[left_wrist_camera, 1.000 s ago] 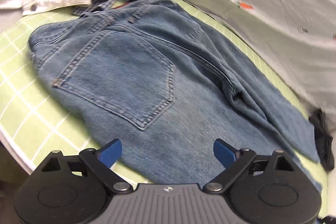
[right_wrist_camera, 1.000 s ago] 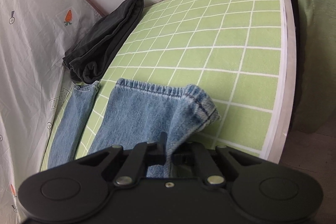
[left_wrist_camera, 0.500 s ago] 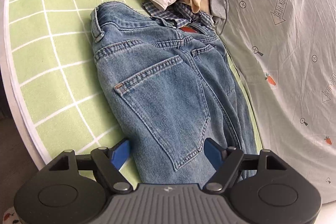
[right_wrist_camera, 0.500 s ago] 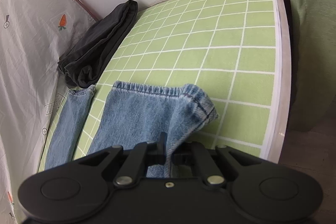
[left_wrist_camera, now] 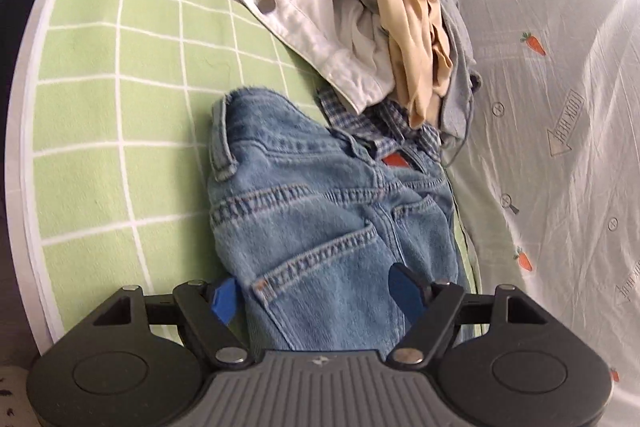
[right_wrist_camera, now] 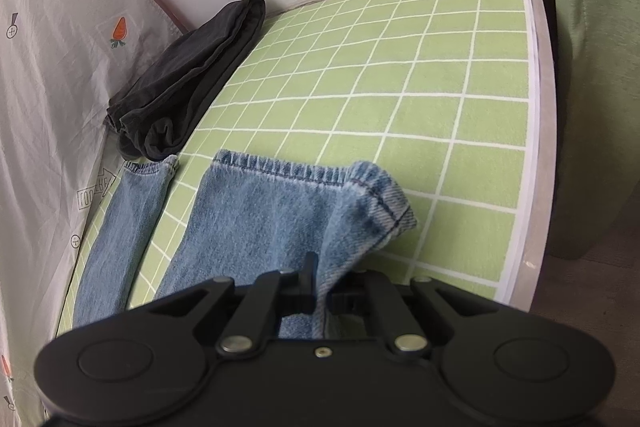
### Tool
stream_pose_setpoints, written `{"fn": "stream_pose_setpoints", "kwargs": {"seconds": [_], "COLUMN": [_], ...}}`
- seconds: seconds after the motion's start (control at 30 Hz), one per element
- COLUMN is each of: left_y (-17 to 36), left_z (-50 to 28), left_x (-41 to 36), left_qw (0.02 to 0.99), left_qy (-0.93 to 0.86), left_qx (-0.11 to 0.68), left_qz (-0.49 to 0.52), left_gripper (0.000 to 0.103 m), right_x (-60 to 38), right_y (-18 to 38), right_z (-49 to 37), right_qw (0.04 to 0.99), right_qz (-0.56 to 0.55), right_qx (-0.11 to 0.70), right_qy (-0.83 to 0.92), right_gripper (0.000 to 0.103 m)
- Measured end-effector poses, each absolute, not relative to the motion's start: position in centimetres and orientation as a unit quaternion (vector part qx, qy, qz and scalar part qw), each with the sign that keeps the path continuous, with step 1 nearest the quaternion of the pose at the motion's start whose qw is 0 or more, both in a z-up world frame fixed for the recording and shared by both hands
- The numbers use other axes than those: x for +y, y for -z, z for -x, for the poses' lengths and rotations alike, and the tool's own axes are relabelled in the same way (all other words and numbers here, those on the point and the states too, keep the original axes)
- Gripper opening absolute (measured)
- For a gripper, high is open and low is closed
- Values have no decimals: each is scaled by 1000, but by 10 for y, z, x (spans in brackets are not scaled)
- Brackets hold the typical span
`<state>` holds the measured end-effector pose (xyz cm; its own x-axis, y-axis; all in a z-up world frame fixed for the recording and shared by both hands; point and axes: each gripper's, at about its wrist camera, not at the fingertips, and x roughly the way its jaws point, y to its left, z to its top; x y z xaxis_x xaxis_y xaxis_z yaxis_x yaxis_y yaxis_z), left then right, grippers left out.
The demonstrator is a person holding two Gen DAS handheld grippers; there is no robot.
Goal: Fold clothes
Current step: 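Lift the leg hems with the right gripper while the left gripper grasps the waistband, then carry the hems onto the waistband with the right gripper while the left gripper holds it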
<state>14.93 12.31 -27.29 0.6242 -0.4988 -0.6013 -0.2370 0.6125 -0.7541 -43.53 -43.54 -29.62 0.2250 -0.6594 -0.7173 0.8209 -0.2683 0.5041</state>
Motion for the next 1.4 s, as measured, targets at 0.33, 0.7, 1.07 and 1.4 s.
{"fn": "stream_pose_setpoints", "kwargs": {"seconds": [0.33,0.7,1.07,1.4], "left_y": [282,260,207,153], "left_z": [-178,-164,-123,-84], "left_x": [125,123,146,159], "left_qw": [788,826,851,849], "left_qy": [101,64,48,13], "left_qx": [414,437,435,436], "left_qz": [444,350,291,300], "left_gripper": [76,17,17,17], "right_x": [-435,-432,-395,-410], "right_y": [299,292,268,226], "right_z": [439,441,492,495], "right_qw": [591,578,562,610], "right_qz": [-514,-508,-522,-472], "right_qx": [59,91,43,81], "right_qy": [619,632,640,632], "right_gripper": [3,4,4,4]}}
